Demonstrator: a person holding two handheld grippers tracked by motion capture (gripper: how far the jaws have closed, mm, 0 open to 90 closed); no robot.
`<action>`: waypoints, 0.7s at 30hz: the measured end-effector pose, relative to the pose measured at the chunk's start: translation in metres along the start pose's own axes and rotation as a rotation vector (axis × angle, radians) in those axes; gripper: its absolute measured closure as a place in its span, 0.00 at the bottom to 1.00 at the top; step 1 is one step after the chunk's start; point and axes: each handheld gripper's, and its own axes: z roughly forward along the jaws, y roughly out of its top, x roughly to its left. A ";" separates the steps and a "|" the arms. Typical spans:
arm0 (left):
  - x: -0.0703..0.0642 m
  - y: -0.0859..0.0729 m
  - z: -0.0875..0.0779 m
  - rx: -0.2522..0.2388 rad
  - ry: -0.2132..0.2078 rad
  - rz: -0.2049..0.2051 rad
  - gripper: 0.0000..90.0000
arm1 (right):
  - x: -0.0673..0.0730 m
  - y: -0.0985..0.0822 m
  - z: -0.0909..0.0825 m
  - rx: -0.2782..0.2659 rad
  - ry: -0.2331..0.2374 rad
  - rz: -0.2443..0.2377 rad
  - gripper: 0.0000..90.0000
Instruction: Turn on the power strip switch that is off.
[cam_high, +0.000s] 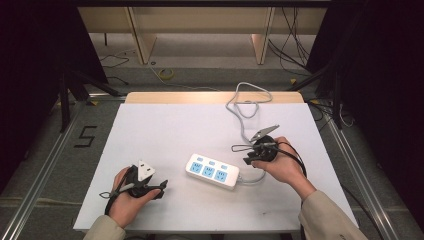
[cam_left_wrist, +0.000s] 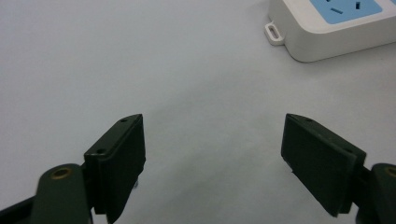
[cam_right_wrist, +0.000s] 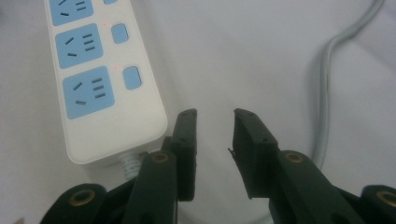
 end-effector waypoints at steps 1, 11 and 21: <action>0.000 0.000 0.000 0.000 -0.002 -0.001 0.24 | 0.000 -0.002 -0.001 -0.005 -0.003 0.002 0.77; 0.000 0.000 0.000 0.001 0.003 0.001 0.24 | -0.009 -0.019 -0.009 -0.019 -0.010 0.039 0.71; 0.000 0.000 0.000 0.000 0.005 0.000 0.24 | -0.017 -0.039 -0.020 -0.055 -0.029 0.078 0.66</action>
